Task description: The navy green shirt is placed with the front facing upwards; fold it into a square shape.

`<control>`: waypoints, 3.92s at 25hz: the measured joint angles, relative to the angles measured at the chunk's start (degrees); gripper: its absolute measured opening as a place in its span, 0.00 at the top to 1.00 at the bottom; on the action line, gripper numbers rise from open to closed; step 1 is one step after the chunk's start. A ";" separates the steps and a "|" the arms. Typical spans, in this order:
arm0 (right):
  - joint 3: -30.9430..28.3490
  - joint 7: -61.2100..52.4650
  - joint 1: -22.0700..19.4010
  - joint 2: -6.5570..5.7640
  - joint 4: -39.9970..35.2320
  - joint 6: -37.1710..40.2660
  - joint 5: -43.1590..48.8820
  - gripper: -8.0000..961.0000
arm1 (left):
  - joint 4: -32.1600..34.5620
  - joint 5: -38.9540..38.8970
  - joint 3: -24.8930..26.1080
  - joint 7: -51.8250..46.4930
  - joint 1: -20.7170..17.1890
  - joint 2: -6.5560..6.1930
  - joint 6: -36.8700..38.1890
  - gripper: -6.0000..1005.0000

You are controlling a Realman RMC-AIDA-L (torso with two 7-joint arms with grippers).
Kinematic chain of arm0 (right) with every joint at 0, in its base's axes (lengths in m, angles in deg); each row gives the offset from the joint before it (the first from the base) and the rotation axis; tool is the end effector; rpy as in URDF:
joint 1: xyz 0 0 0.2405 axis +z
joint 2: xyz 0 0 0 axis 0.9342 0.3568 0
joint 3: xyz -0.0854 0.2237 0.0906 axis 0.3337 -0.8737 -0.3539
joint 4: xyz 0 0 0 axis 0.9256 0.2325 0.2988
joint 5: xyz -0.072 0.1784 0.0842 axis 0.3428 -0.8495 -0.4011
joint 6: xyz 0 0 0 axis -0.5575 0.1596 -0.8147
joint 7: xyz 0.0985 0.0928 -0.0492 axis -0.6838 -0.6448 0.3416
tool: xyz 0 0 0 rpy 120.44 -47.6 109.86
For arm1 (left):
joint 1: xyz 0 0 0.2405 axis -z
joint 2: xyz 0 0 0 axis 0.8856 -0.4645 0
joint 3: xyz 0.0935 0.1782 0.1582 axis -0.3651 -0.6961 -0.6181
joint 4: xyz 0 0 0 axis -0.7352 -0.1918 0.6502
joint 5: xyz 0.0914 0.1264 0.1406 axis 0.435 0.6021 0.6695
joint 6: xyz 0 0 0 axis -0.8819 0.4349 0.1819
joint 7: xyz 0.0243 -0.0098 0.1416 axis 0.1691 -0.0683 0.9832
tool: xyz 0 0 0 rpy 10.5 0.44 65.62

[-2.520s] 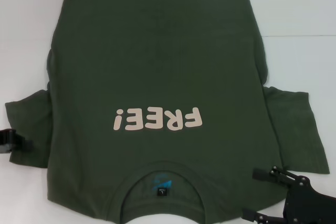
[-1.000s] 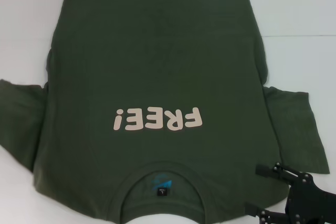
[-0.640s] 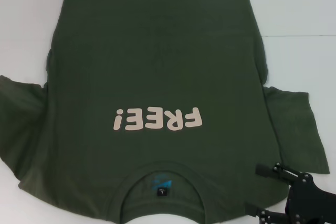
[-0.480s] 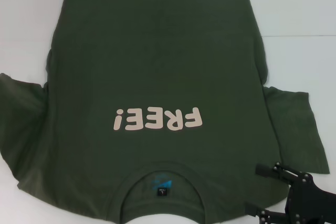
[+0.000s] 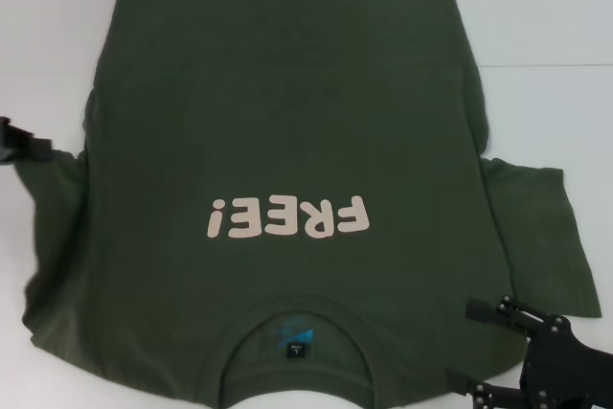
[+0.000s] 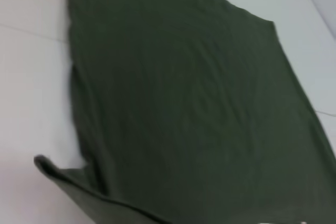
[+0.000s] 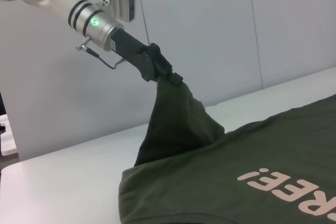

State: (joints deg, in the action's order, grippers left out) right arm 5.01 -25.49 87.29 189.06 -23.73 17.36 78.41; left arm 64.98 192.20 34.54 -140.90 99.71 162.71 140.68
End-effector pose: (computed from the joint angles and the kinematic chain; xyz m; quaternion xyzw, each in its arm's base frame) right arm 0.3227 0.2212 -0.0341 -0.9193 0.1792 0.3085 0.1659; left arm -0.2932 0.3677 0.1393 -0.7567 -0.5989 -0.1270 0.2291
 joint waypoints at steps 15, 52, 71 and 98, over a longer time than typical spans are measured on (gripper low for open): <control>0.00 0.44 -0.09 0.07 0.00 0.00 0.00 0.02 | -3.19 -7.79 -5.19 1.97 -0.24 8.60 -5.34 0.93; -2.34 -45.68 5.53 -3.09 -12.50 11.56 -5.05 0.02 | -20.50 -30.47 10.25 31.97 -11.68 3.86 12.57 0.31; 3.92 -108.30 17.19 -20.57 -20.50 8.92 4.95 0.04 | -12.74 -24.11 8.89 43.57 -17.50 5.21 17.36 0.11; 6.77 -112.50 18.03 -20.15 -19.33 3.79 23.80 0.04 | -12.30 -11.76 0.09 51.32 -15.83 5.44 17.73 0.11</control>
State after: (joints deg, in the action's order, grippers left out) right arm 11.78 -137.99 105.32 168.91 -43.06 21.15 102.21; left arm 52.67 180.44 34.63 -89.58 83.88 168.15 158.41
